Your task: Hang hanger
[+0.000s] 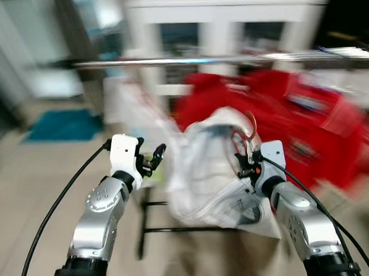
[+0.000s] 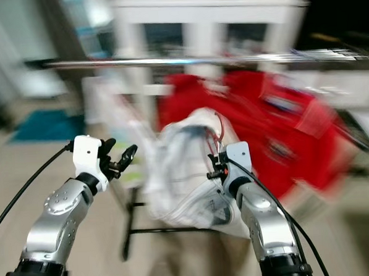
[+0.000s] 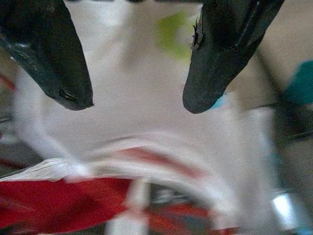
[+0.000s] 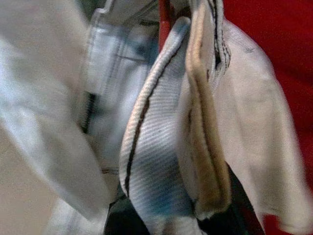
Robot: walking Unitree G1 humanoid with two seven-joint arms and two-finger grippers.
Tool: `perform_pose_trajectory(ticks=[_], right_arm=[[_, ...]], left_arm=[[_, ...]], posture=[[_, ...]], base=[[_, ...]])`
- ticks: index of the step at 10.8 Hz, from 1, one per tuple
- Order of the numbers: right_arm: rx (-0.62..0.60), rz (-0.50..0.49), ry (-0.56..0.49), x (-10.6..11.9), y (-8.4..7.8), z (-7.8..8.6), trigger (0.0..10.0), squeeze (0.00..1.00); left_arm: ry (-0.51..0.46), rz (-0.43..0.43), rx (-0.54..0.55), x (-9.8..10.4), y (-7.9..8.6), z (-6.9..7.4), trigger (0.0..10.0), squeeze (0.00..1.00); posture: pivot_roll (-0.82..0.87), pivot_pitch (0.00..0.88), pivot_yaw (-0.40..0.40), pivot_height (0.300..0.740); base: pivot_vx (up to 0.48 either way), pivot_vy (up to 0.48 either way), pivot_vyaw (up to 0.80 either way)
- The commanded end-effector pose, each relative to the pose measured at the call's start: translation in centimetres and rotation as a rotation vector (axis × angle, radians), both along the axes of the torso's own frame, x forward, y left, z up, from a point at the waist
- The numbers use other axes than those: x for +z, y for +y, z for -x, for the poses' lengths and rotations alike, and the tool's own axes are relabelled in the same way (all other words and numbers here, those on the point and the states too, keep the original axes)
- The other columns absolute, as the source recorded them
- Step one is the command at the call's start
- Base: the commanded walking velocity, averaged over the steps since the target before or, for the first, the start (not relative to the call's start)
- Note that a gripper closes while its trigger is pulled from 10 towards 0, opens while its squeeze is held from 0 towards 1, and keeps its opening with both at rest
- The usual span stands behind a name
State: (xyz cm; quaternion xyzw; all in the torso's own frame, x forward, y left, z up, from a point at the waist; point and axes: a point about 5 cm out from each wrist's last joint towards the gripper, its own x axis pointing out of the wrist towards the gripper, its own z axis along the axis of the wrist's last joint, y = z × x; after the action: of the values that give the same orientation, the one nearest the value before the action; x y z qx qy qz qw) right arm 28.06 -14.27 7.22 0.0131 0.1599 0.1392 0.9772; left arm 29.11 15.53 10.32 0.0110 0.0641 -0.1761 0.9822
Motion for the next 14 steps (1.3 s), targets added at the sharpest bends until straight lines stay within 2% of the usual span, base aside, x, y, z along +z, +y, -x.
perform_pose_trajectory(ticks=[1, 2, 5, 6, 7, 8, 10, 12, 14], right_arm=[[0.04, -0.014, -0.122, 2.4, 1.1, -0.7, 10.0, 0.0], [0.032, -0.005, -0.138, 2.7, 1.0, -0.8, 10.0, 0.0], [-0.056, 0.128, -0.224, 4.1, -0.3, -1.6, 10.0, 0.0], [-0.091, 0.134, -0.234, 4.3, -0.7, -1.8, 10.0, 0.0], [-0.187, 0.106, -0.327, 5.6, -1.9, -2.1, 10.0, 0.0], [-0.216, 0.082, -0.383, 6.4, -2.4, -2.2, 10.0, 0.0], [-0.234, 0.048, -0.462, 7.7, -2.6, -2.2, 10.0, 0.0], [-0.202, 0.036, -0.453, 7.8, -2.0, -2.8, 10.0, 0.0], [-0.138, 0.089, -0.349, 7.0, -1.5, -4.1, 10.0, 0.0]], left_arm=[[-0.017, -0.023, 0.018, 0.4, 0.6, -0.1, 10.0, 0.0], [-0.027, -0.045, -0.015, 0.6, 0.4, 0.1, 10.0, 0.0], [-0.043, -0.084, -0.093, 0.9, 0.3, 0.8, 10.0, 0.0], [-0.053, -0.089, -0.125, 1.2, 0.2, 1.0, 10.0, 0.0], [-0.065, -0.121, -0.244, 1.7, -0.1, 1.6, 10.0, 0.0], [-0.065, -0.134, -0.335, 2.1, -0.4, 2.2, 10.0, 0.0], [-0.064, -0.12, -0.417, 2.4, -0.6, 2.7, 10.0, 0.0], [-0.068, -0.102, -0.482, 2.8, -0.9, 3.0, 10.0, 0.0], [-0.054, -0.116, -0.533, 2.8, -1.1, 3.3, 10.0, 0.0]], posture=[[-0.03, 0.0, 0.027, 0.74], [-0.03, 0.0, 0.025, 0.74], [-0.03, 0.0, 0.021, 0.74], [-0.03, 0.0, 0.02, 0.74], [-0.02, 0.0, 0.017, 0.74], [-0.02, 0.0, 0.017, 0.74], [-0.02, 0.0, 0.019, 0.74], [-0.02, 0.0, 0.024, 0.74], [-0.02, 0.0, 0.029, 0.74]], base=[[0.375, 0.0, 0.0], [0.371, 0.0, 0.0], [0.245, 0.0, 0.0], [0.0, 0.0, 0.0], [0.0, 0.0, 0.0], [0.0, 0.0, 0.0], [0.0, 0.0, 0.0], [0.0, 0.0, 0.0], [0.0, 0.0, 0.0]])
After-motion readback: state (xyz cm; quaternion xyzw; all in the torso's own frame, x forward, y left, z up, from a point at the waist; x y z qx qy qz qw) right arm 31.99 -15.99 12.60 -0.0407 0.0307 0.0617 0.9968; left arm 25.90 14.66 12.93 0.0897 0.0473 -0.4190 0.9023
